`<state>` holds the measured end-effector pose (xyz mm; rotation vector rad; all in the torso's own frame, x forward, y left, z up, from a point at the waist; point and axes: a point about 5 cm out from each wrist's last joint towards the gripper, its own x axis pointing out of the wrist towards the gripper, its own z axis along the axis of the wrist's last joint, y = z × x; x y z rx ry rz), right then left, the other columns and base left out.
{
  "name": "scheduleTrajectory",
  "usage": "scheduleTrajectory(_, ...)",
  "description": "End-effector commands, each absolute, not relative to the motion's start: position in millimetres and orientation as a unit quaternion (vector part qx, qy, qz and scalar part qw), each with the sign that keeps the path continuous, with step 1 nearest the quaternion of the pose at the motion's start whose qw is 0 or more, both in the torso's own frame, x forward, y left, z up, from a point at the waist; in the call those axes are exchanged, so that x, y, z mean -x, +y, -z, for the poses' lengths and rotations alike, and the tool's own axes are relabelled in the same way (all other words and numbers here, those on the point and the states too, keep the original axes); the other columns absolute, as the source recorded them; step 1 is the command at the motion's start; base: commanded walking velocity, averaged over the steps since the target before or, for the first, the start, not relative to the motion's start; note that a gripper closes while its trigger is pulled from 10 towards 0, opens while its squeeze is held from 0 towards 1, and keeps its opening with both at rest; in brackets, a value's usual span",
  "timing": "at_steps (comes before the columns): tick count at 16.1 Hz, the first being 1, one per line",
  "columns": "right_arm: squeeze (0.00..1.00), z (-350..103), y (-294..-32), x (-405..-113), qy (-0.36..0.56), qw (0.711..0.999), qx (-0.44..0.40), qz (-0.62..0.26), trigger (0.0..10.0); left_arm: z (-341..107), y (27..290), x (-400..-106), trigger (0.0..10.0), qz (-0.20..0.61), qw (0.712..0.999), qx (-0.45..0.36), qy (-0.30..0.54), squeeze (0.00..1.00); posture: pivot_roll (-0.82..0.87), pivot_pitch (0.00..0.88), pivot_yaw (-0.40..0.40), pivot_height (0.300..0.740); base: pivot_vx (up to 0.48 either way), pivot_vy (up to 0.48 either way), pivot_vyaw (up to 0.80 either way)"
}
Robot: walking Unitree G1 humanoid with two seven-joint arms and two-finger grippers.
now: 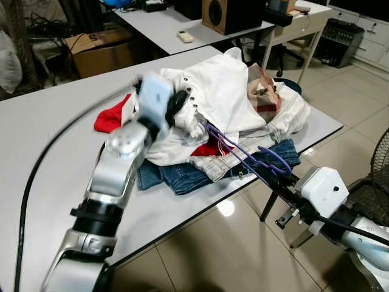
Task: Hang hanger
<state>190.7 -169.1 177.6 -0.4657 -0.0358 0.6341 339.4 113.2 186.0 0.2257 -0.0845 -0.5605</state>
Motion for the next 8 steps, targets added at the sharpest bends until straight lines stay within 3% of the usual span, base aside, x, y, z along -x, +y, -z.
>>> scheduleTrajectory(1,0.00,-181,-174,-191,-0.018,0.925,0.237,-0.297,10.0,-181,107,-337,10.0,0.301,0.946,-0.114,-0.034,1.00,-0.17,0.000,0.056,0.740,0.000,0.000,0.00)
scheduleTrajectory(5,0.00,-178,-184,-190,0.001,0.927,0.247,-0.283,10.0,-169,90,-330,10.0,0.337,0.937,-0.089,-0.011,1.00,-0.18,0.000,0.064,0.740,0.000,0.000,0.00)
scheduleTrajectory(8,0.00,-180,-185,-190,0.001,0.926,0.249,-0.282,10.0,-168,95,-338,10.0,0.291,0.945,-0.148,-0.021,1.00,-0.19,0.000,0.069,0.740,0.000,0.000,0.00)
